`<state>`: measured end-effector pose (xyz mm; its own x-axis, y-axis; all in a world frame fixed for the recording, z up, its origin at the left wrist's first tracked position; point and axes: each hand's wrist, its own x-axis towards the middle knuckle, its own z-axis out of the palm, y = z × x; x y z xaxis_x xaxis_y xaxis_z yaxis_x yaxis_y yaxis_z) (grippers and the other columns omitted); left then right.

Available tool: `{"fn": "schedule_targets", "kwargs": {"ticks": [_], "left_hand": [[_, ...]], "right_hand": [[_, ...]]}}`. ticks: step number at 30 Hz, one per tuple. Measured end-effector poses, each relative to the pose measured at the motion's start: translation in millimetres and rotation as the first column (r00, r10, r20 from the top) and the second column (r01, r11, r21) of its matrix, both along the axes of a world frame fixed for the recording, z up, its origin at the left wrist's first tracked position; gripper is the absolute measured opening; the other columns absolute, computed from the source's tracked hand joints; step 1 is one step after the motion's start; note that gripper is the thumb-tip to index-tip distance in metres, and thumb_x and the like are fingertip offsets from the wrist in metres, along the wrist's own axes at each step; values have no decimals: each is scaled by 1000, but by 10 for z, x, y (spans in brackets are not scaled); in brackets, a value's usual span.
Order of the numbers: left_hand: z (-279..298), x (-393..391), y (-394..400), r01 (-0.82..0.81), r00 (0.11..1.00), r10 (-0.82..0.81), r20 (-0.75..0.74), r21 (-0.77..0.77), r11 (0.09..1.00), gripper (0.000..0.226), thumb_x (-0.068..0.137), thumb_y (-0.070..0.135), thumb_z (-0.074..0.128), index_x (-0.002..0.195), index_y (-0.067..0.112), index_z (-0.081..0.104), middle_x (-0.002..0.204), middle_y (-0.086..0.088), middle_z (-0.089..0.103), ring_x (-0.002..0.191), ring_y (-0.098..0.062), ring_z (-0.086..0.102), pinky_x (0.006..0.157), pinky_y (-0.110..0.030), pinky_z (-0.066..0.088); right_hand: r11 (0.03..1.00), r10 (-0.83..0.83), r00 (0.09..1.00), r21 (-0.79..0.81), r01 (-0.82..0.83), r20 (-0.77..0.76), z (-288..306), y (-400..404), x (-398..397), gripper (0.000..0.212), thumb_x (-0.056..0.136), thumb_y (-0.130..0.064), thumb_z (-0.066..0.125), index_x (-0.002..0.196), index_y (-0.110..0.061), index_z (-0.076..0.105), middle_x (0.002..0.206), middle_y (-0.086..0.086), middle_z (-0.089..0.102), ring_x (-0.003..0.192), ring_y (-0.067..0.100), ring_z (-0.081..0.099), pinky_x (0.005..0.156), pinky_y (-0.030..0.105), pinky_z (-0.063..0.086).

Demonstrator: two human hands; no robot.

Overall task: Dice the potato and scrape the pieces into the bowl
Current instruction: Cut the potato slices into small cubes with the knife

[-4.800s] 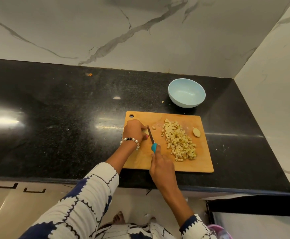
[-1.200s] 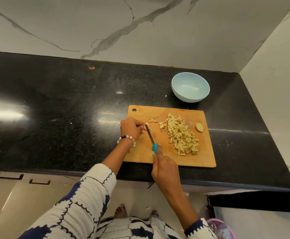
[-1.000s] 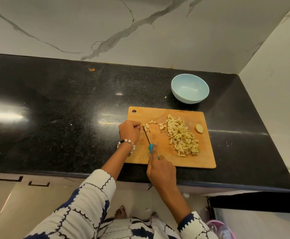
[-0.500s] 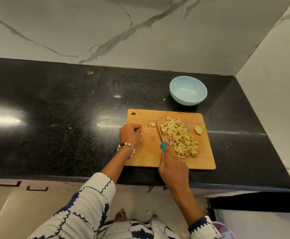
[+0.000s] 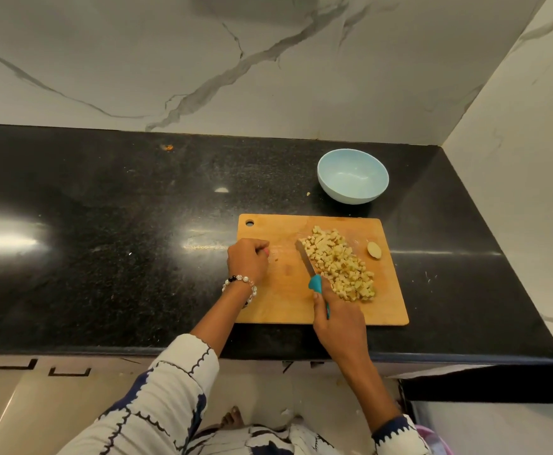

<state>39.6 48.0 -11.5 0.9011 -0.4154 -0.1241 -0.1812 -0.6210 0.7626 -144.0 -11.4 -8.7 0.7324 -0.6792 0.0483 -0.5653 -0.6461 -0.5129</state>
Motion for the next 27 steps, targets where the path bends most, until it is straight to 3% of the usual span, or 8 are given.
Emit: {"fn": "schedule_targets", "kwargs": {"ticks": [5, 9, 12, 17, 20, 23, 25, 27], "left_hand": [[58, -103, -190, 215, 956, -215, 199, 21, 976, 34, 89, 3, 54, 116, 19, 65, 103, -6, 67, 95, -20, 60, 83, -22, 47], [83, -222, -358, 498, 732, -520, 440, 176, 849, 55, 80, -8, 56, 112, 36, 66, 114, 2, 53, 105, -15, 46, 83, -26, 45], [92, -222, -442, 465, 629, -592, 504, 366, 806, 45, 80, 2, 64, 107, 38, 68, 124, 3, 50, 116, -18, 41, 87, -33, 42], [33, -177, -527, 388, 677, -527, 513, 360, 848, 41, 81, 2, 62, 108, 33, 69, 120, 2, 55, 113, -21, 45, 86, -34, 41], [13, -181, -583, 352, 750, -446, 488, 276, 894, 27, 83, 11, 65, 103, 28, 71, 110, 3, 59, 108, -21, 49, 82, -32, 37], [100, -285, -758, 329, 814, -369, 449, 167, 929, 15, 81, 31, 69, 94, 27, 74, 102, 7, 62, 106, -18, 48, 79, -31, 31], [184, -398, -929, 310, 846, -330, 419, 116, 943, 18, 79, 40, 68, 89, 27, 75, 101, 8, 63, 107, -17, 45, 80, -32, 30], [252, -530, -1157, 332, 864, -350, 361, 115, 936, 21, 80, 43, 66, 91, 27, 74, 105, 7, 64, 110, -17, 45, 82, -34, 31]], "right_hand": [[989, 84, 994, -128, -76, 63, 93, -272, -185, 46, 94, -30, 45, 135, -11, 49, 56, -6, 48, 47, 8, 43, 44, 16, 28], [881, 152, 988, -453, -135, 0, 144, -502, -312, 46, 83, -29, 70, 125, -15, 61, 65, 2, 52, 54, 14, 46, 40, 24, 33], [767, 195, 980, -618, -172, -30, 176, -652, -428, 54, 69, -23, 82, 120, -20, 64, 75, 8, 58, 65, 21, 53, 48, 29, 38], [783, 168, 986, -606, -138, -7, 110, -840, -606, 54, 70, -24, 81, 121, -25, 62, 85, 7, 62, 74, 23, 53, 57, 31, 34], [904, 116, 986, -424, -55, 120, 56, -916, -687, 52, 75, -24, 78, 124, -22, 61, 82, 1, 61, 77, 19, 52, 57, 33, 40], [998, -66, 951, 30, 60, 302, 86, -935, -758, 46, 84, -23, 69, 128, -18, 55, 81, -7, 59, 77, 14, 51, 64, 24, 44], [933, -249, 894, 339, 119, 373, 118, -934, -786, 42, 86, -26, 65, 126, -21, 53, 85, -5, 62, 76, 11, 55, 65, 18, 44], [812, -415, 795, 574, 105, 442, 144, -957, -816, 28, 85, -32, 63, 112, -25, 65, 87, 4, 68, 71, 9, 56, 64, 25, 45]]}}
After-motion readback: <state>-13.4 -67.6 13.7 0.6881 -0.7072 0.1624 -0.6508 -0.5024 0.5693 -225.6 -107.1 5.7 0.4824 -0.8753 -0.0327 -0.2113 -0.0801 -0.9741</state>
